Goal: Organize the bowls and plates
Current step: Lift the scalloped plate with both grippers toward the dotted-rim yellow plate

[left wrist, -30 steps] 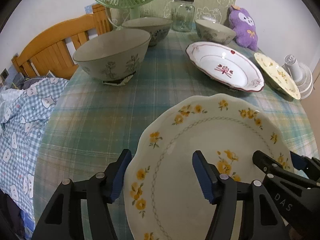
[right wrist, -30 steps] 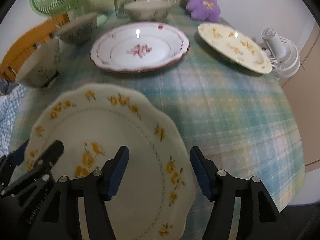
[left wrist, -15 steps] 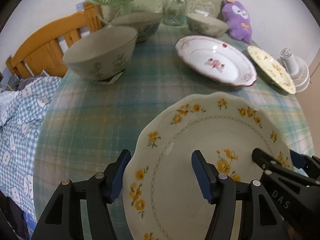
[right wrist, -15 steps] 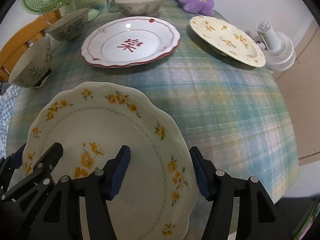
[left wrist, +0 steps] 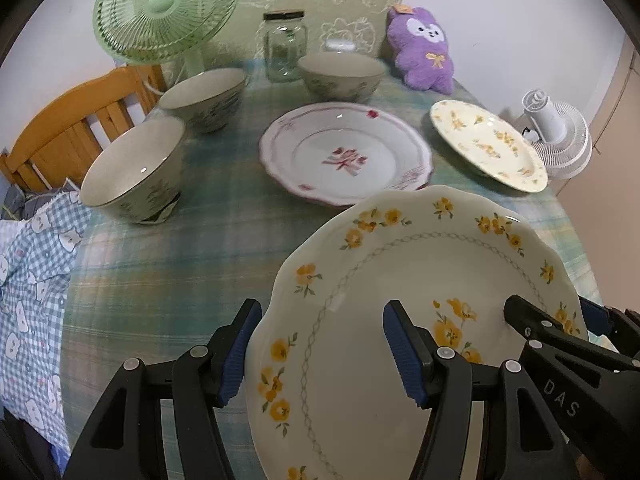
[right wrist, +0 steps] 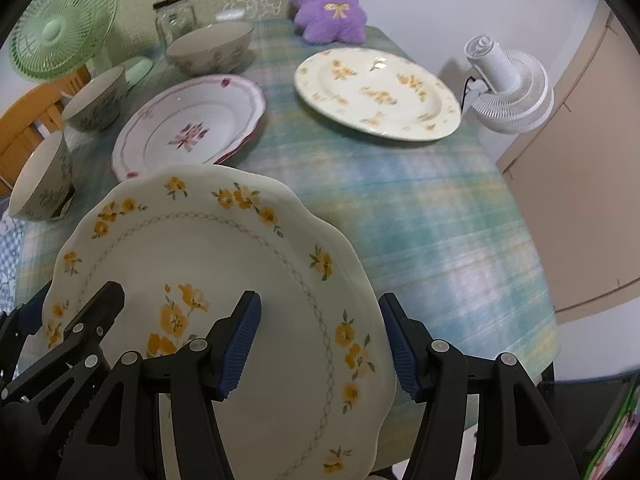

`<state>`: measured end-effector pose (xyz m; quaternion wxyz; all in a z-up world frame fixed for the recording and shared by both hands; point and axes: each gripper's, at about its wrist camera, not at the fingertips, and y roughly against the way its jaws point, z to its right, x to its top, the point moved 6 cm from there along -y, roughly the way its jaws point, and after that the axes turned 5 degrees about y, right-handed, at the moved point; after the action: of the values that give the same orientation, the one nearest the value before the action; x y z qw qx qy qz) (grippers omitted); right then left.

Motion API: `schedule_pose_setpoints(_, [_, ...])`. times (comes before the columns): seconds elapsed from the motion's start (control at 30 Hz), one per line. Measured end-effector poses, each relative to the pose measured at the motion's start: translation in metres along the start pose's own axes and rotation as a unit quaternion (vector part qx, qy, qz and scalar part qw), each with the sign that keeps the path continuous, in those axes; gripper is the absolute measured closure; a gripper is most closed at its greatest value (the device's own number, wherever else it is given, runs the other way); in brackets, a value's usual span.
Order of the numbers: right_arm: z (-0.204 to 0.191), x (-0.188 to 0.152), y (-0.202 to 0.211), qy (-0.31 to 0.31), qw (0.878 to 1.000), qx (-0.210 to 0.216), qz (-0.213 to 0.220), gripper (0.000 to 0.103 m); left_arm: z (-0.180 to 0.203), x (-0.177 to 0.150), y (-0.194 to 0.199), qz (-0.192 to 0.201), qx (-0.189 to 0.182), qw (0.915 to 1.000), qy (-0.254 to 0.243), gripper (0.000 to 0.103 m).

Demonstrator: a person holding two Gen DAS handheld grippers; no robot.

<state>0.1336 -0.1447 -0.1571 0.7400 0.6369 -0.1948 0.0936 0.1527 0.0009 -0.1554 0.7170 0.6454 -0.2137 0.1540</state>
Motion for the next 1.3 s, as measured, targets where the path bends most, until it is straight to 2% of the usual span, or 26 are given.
schedule_pose_setpoints(0.4, [0.083, 0.009, -0.028, 0.035, 0.999, 0.013, -0.007, 0.039, 0.077, -0.006, -0.017, -0.010, 0.020, 0.9988, 0.044, 0.040])
schedule_pose_setpoints(0.63, [0.117, 0.011, -0.054, 0.044, 0.999, 0.029, -0.012, 0.039, 0.111, -0.009, -0.037, -0.016, 0.039, 0.9975, 0.057, 0.040])
schedule_pose_setpoints(0.83, [0.127, 0.012, -0.078, 0.054, 0.997, 0.049, -0.021, 0.039, 0.123, -0.017, -0.054, -0.032, 0.057, 0.9951, 0.075, 0.040])
schedule_pose_setpoints(1.03, [0.123, 0.015, -0.080, 0.079, 0.995, 0.056, -0.006, 0.036, 0.126, -0.018, -0.058, -0.030, 0.083, 0.9927, 0.082, 0.040])
schedule_pose_setpoints(1.3, [0.122, 0.019, -0.082, 0.101, 0.991, 0.090, -0.001, 0.030, 0.123, -0.019, -0.055, -0.027, 0.087, 0.9907, 0.101, 0.036])
